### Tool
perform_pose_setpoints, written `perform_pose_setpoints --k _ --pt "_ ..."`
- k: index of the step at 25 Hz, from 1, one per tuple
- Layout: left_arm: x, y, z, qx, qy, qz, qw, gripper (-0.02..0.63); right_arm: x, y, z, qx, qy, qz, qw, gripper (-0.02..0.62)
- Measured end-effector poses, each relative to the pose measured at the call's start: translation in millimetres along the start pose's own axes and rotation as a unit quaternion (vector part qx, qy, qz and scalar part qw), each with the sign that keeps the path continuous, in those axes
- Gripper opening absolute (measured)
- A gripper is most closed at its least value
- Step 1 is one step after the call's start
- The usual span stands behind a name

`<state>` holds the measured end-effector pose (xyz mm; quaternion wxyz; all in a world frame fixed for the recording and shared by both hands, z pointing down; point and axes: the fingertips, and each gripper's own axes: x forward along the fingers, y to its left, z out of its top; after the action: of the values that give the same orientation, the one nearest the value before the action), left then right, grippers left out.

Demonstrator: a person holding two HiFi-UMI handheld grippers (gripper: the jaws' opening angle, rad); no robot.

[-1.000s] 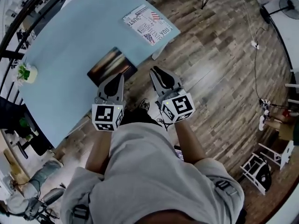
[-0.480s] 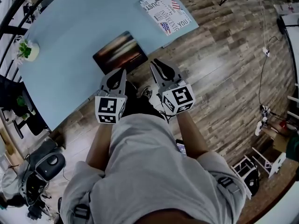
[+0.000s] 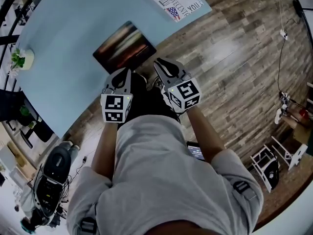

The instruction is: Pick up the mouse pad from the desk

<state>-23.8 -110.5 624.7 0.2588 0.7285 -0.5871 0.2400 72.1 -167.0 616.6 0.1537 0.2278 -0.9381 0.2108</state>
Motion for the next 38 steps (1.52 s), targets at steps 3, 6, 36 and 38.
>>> perform_pose_setpoints --k 3,6,36,38 --pt "13 4 -16 -0.004 0.027 -0.005 0.9996 0.012 10 -5 -28 0.026 0.026 0.002 0.999 0.056" --pt "23 8 -33 -0.007 0.052 -0.008 0.9986 0.012 22 -5 -57 0.043 0.053 0.000 0.998 0.057" --pt "35 32 -55 -0.031 0.093 0.005 0.9952 0.012 74 -36 -112 0.310 0.072 0.001 0.948 0.153" --pt "34 34 -57 -0.031 0.093 0.006 0.9951 0.012 75 -37 -113 0.310 0.073 -0.002 0.948 0.149"
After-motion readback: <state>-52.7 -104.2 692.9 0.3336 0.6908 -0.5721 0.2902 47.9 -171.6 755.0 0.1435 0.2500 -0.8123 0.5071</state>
